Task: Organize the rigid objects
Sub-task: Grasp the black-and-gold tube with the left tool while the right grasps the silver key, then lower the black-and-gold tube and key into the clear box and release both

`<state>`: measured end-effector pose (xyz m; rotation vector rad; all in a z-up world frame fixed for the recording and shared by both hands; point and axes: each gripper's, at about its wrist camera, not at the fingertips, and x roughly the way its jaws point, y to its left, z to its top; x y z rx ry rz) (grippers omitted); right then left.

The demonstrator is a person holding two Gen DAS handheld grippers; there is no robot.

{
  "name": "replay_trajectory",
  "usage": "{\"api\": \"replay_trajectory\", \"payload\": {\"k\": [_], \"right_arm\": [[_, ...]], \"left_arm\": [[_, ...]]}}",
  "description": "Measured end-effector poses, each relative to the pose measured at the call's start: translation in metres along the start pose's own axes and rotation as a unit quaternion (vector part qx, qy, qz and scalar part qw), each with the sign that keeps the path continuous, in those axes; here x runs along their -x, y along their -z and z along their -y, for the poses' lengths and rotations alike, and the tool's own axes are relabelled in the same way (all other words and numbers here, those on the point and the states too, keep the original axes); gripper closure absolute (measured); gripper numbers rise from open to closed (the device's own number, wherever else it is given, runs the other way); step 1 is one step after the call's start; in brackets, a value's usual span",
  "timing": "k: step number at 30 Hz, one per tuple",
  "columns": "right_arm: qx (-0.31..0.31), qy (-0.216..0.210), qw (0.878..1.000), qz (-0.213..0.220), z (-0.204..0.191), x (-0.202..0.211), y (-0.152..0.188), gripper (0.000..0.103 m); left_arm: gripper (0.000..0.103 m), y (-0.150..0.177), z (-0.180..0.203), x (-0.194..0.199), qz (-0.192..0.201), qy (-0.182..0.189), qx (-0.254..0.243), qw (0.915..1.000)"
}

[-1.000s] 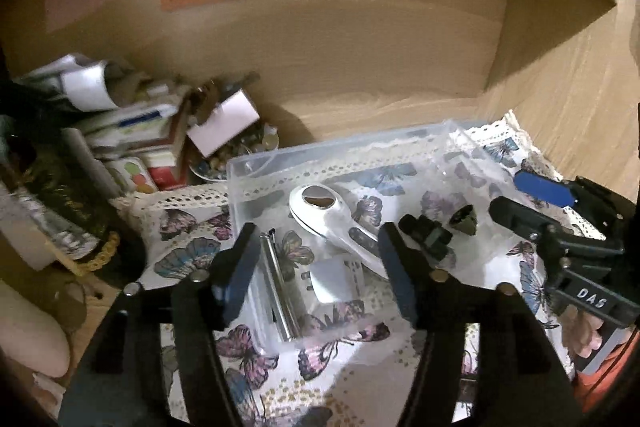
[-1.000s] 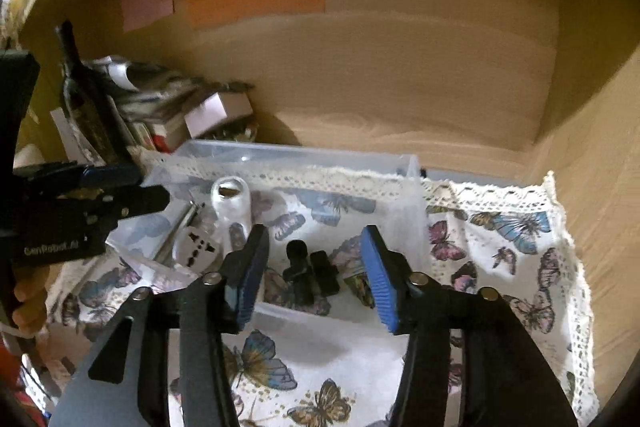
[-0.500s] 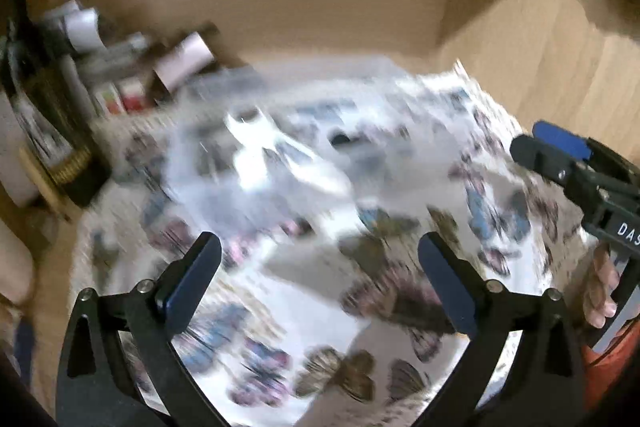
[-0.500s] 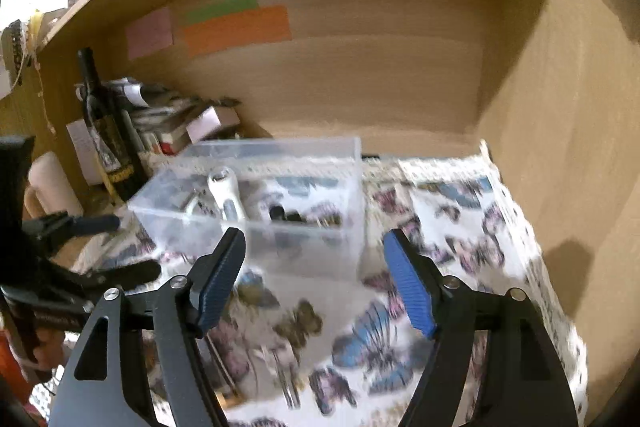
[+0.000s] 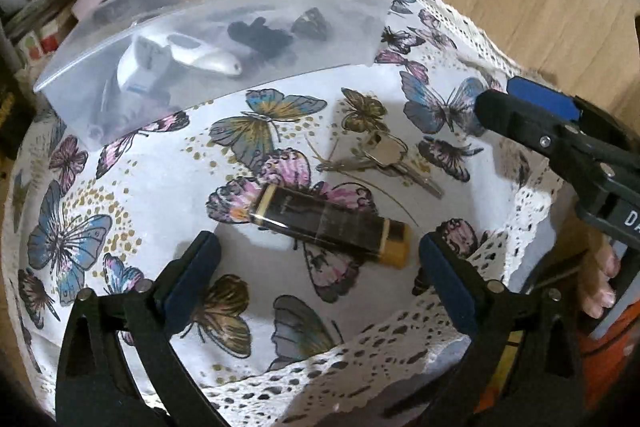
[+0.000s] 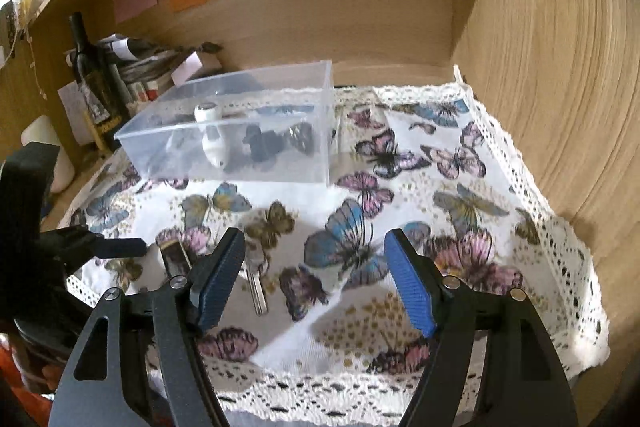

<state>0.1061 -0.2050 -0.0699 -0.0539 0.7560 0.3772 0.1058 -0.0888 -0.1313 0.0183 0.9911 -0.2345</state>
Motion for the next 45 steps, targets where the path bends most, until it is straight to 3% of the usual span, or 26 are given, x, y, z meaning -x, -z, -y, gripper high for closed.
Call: {"api": "replay_trajectory", "payload": {"k": [5, 8, 13, 17, 19, 21, 22, 30, 45], "right_arm": [[0.017, -0.017, 0.999, -0.023, -0.010, -0.012, 0.005, 0.034], [0.025, -0.032, 0.998, -0.038, -0.017, -0.022, 0.005, 0.034], [0.034, -0.042, 0.996, -0.068, -0.027, -0.042, 0.005, 0.040], [0.042, -0.043, 0.994, -0.089, -0.034, -0.057, 0.008, 0.048], [0.060, -0.023, 0.995, -0.083, -0.040, -0.058, 0.010, 0.055], [0.071, -0.015, 0.994, -0.077, -0.044, -0.058, 0.011, 0.077], [0.073, -0.019, 0.994, -0.076, -0.045, -0.058, 0.012, 0.080], [0.067, -0.010, 0.996, -0.055, -0.046, -0.047, 0.006, 0.080], [0.070, -0.013, 0.994, 0.079, -0.052, 0.007, -0.066, 0.080]], "left_arm": [[0.002, 0.002, 0.007, -0.003, 0.013, -0.007, -0.030, 0.9994], [0.022, 0.001, 0.001, 0.000, 0.030, -0.013, -0.028, 0.9991], [0.022, 0.004, -0.015, 0.007, 0.040, -0.016, -0.005, 0.9990], [0.022, 0.003, -0.043, 0.018, 0.044, -0.017, 0.047, 0.9978], [0.022, 0.002, -0.055, 0.022, 0.052, -0.026, 0.065, 0.9962], [0.022, 0.002, -0.068, 0.028, 0.057, -0.031, 0.081, 0.9946], [0.022, 0.004, -0.072, 0.031, 0.058, -0.030, 0.084, 0.9942], [0.022, 0.000, -0.079, 0.056, 0.092, -0.043, 0.085, 0.9911], [0.022, -0.054, -0.089, 0.098, 0.176, -0.084, 0.074, 0.9782]]}}
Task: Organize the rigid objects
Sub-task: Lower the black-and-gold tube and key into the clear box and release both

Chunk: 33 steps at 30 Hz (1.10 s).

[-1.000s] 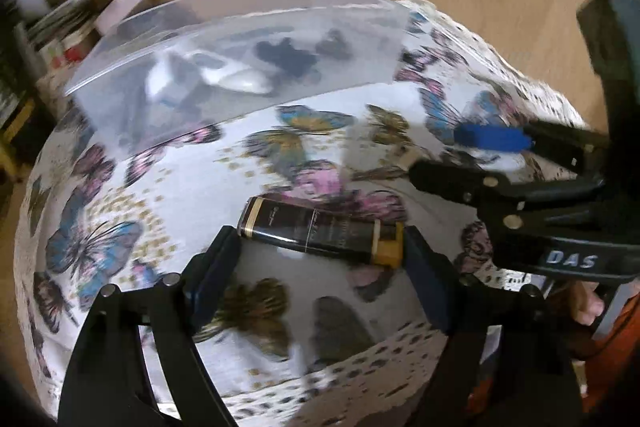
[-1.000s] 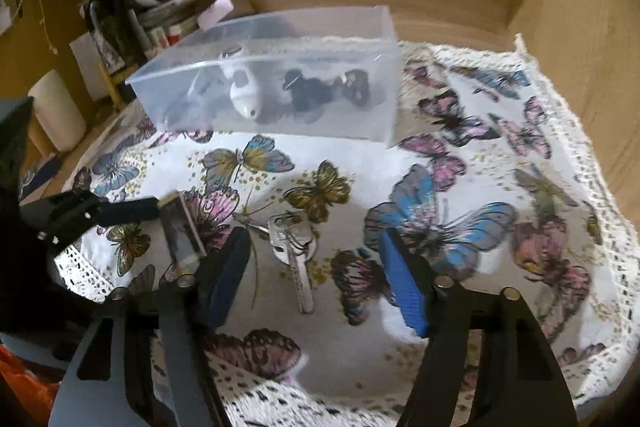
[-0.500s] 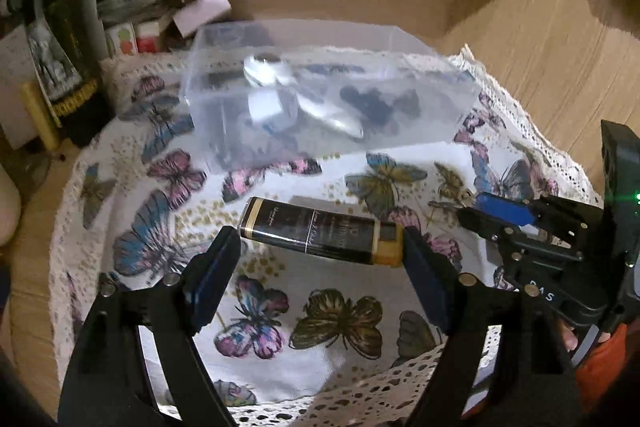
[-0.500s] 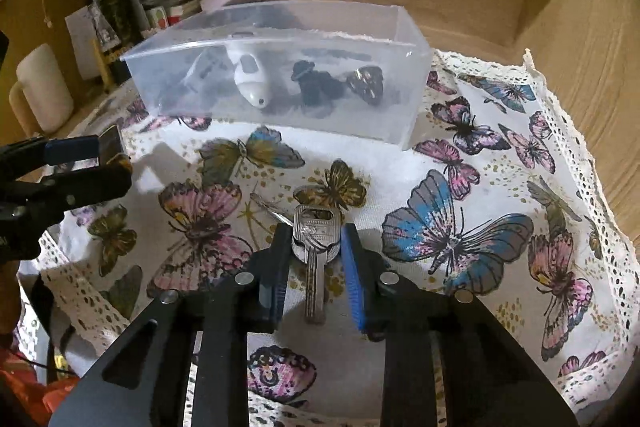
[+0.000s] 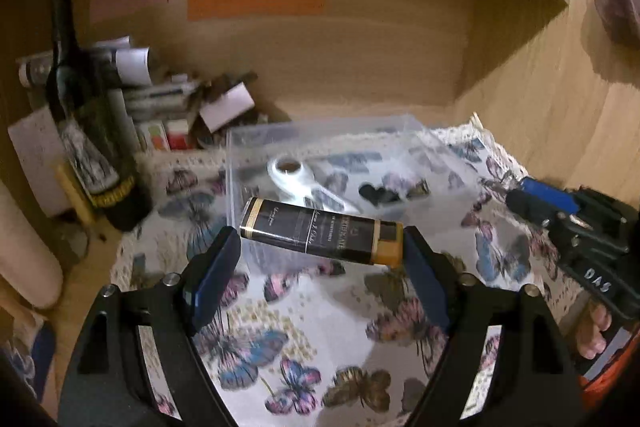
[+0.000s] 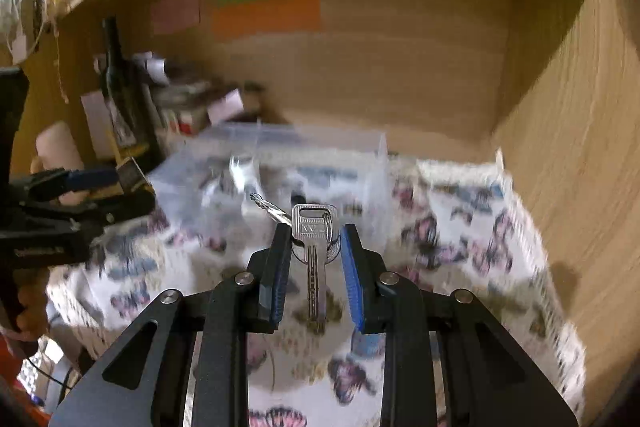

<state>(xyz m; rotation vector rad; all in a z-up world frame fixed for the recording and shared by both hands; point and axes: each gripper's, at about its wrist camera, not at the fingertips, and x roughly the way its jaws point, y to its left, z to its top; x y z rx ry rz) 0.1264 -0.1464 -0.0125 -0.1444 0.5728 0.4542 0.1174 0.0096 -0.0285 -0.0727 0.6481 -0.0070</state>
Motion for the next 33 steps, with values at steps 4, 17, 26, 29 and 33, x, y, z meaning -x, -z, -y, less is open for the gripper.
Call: {"api": "replay_trajectory", "payload": {"k": [4, 17, 26, 29, 33], "right_arm": [[0.009, -0.009, 1.000, 0.024, 0.000, -0.004, -0.023, 0.080], [0.001, -0.019, 0.999, -0.028, 0.013, -0.081, -0.038, 0.080], [-0.008, -0.014, 0.997, -0.079, 0.023, -0.118, -0.022, 0.080], [-0.004, -0.011, 0.996, -0.088, 0.022, -0.123, -0.021, 0.080], [-0.002, -0.013, 0.996, -0.084, 0.021, -0.120, -0.021, 0.079]], "left_arm": [[0.022, -0.016, -0.002, -0.012, 0.000, -0.006, 0.005, 1.0000], [0.022, -0.038, 0.018, -0.089, -0.055, 0.000, -0.029, 0.9981], [0.022, -0.034, 0.027, -0.126, -0.081, 0.005, -0.047, 0.9956], [0.022, -0.034, 0.023, -0.130, -0.083, 0.009, -0.040, 0.9957], [0.020, -0.033, 0.021, -0.129, -0.082, 0.007, -0.038, 0.9959]]}}
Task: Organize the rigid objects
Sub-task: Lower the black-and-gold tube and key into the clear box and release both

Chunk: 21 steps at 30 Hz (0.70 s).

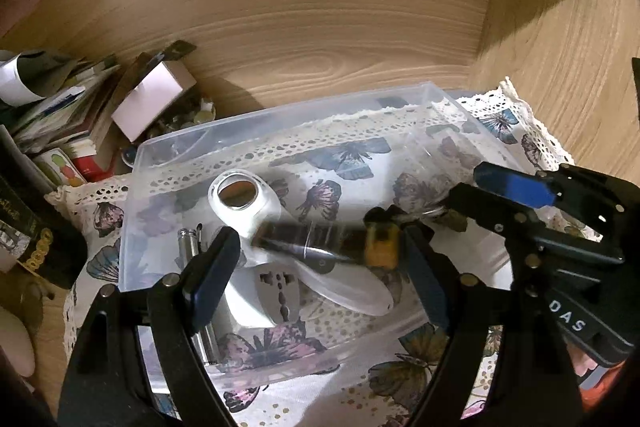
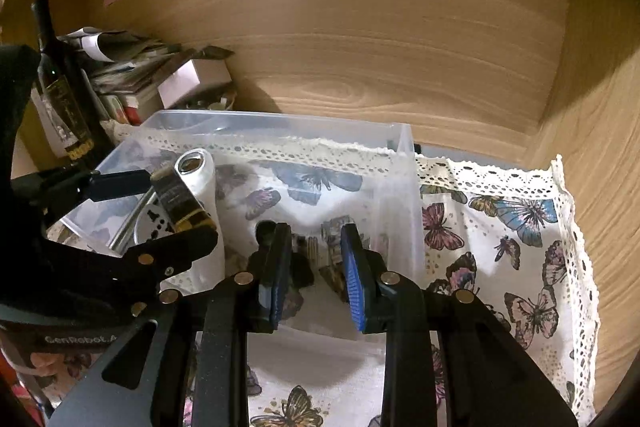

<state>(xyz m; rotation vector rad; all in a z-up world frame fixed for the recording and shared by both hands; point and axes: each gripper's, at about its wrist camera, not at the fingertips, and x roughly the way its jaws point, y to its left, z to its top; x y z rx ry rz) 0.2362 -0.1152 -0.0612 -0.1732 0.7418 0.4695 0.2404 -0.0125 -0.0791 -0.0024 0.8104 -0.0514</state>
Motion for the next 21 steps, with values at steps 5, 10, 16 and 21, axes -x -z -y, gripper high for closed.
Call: {"api": "replay_trajectory", "payload": {"k": [5, 10, 16, 21], "right_arm": [[0.004, 0.003, 1.000, 0.020, -0.004, 0.015, -0.003, 0.079], [0.011, 0.007, 0.998, 0.055, -0.011, 0.046, -0.006, 0.074], [0.021, 0.012, 0.992, 0.120, -0.025, 0.098, -0.005, 0.058], [0.017, 0.006, 0.985, 0.170, -0.034, 0.137, 0.002, 0.037]], "left_arm": [[0.020, 0.000, -0.004, 0.010, 0.009, 0.001, 0.005, 0.9999], [0.019, 0.002, -0.009, 0.042, 0.044, 0.000, 0.009, 0.9990], [0.017, 0.012, -0.014, 0.099, 0.115, -0.007, 0.016, 0.9932], [0.008, 0.030, -0.018, 0.145, 0.177, -0.016, 0.018, 0.9840]]}}
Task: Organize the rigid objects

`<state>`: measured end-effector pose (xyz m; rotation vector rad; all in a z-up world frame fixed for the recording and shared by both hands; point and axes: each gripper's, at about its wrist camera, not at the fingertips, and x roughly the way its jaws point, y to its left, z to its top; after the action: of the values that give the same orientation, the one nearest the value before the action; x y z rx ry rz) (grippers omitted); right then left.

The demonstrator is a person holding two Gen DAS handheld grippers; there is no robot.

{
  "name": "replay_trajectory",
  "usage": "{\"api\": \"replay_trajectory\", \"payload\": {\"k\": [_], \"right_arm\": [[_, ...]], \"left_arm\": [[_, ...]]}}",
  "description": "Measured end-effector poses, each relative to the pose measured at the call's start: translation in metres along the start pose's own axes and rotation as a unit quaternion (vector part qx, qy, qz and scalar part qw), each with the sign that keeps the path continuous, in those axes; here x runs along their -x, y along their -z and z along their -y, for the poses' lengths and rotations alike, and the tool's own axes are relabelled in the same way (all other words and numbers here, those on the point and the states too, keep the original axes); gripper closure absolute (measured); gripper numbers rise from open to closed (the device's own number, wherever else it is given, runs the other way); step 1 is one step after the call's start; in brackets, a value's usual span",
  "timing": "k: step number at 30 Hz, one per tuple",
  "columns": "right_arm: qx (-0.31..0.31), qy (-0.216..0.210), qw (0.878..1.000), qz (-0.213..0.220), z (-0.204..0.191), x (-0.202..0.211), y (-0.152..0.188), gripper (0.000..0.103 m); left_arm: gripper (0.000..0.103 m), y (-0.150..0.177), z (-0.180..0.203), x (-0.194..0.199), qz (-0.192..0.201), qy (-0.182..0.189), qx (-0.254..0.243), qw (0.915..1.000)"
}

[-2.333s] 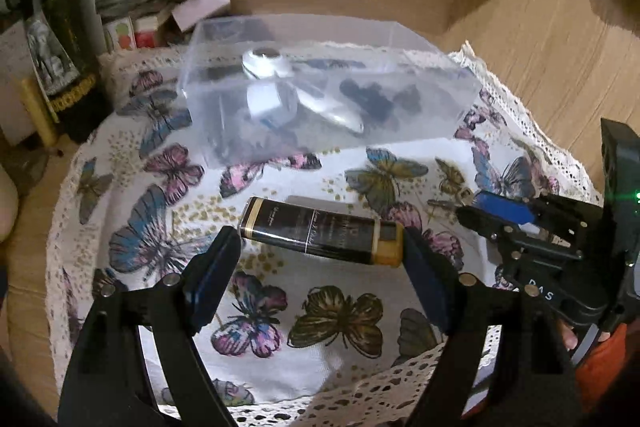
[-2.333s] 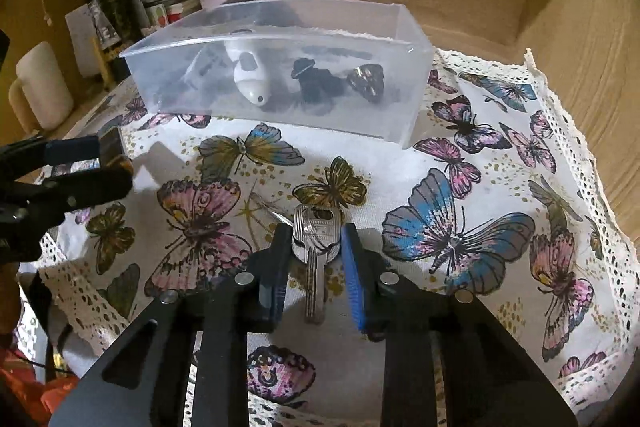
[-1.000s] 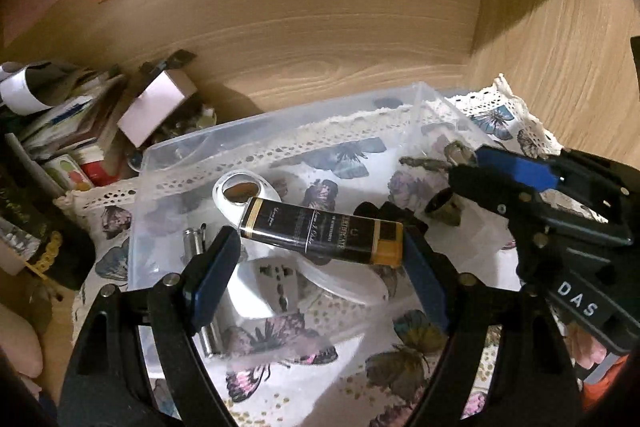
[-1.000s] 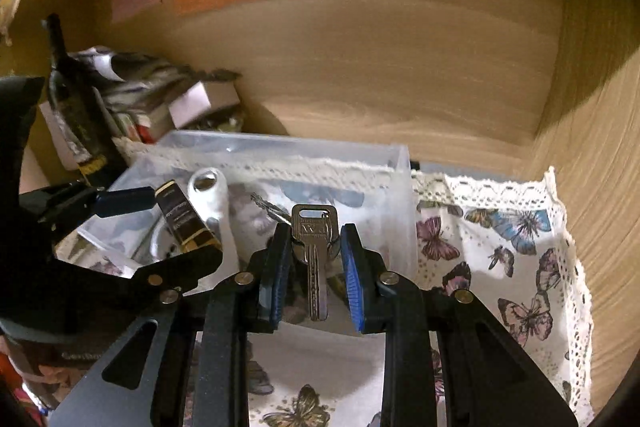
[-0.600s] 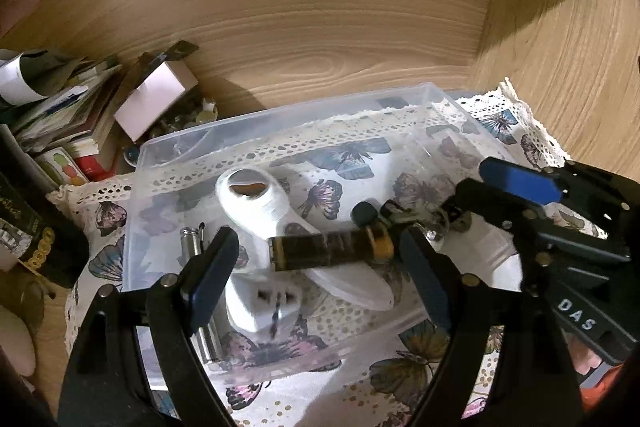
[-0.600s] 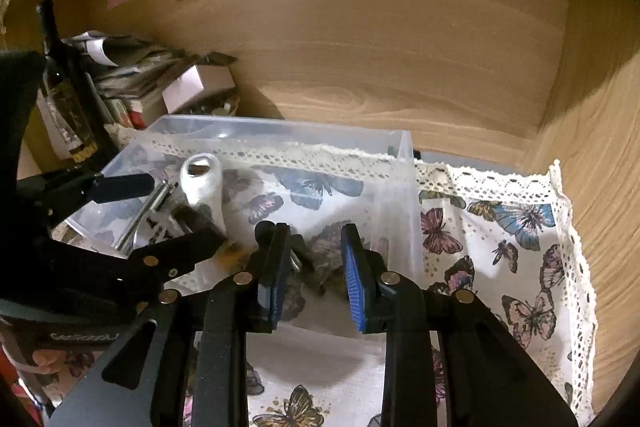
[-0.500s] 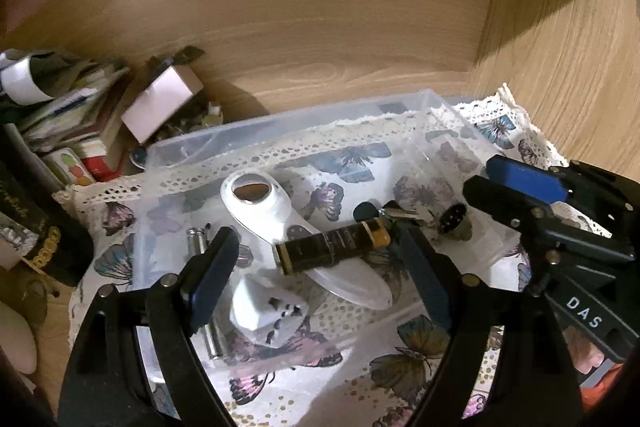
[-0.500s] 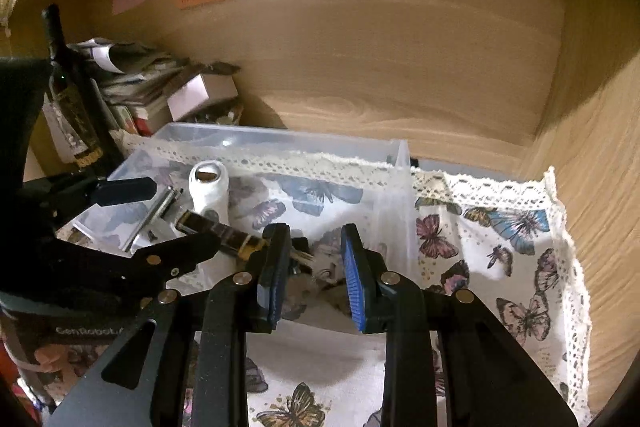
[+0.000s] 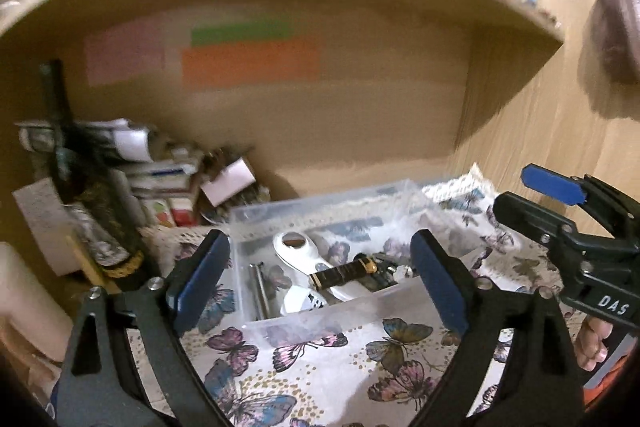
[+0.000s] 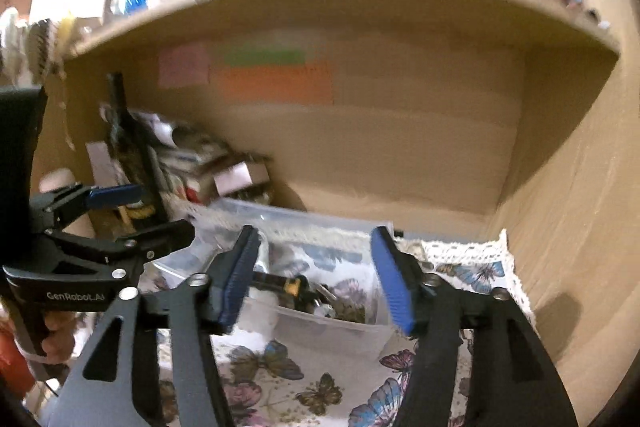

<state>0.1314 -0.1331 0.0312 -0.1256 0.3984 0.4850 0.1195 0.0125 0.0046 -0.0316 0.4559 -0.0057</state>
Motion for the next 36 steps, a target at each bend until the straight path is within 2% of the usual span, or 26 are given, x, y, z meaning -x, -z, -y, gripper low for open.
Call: {"api": "replay_trajectory", "payload": {"k": [5, 11, 17, 36], "right_arm": [[-0.006, 0.003, 0.999, 0.043, -0.009, 0.037, 0.003, 0.018], [-0.014, -0.001, 0.998, 0.059, -0.016, 0.060, 0.010, 0.017], [-0.013, 0.002, 0.998, 0.064, -0.020, 0.072, 0.016, 0.016], [-0.020, 0.000, 0.997, 0.068, -0.019, 0.077, 0.017, 0.013]], "left_arm": [[0.002, 0.005, -0.007, 0.041, 0.039, 0.001, 0.000, 0.9992], [0.001, 0.012, -0.010, 0.070, 0.063, 0.004, 0.002, 0.9980], [0.000, 0.016, -0.007, 0.085, 0.072, 0.006, -0.001, 0.9974], [0.000, 0.016, -0.003, 0.089, 0.076, 0.010, -0.005, 0.9970]]}}
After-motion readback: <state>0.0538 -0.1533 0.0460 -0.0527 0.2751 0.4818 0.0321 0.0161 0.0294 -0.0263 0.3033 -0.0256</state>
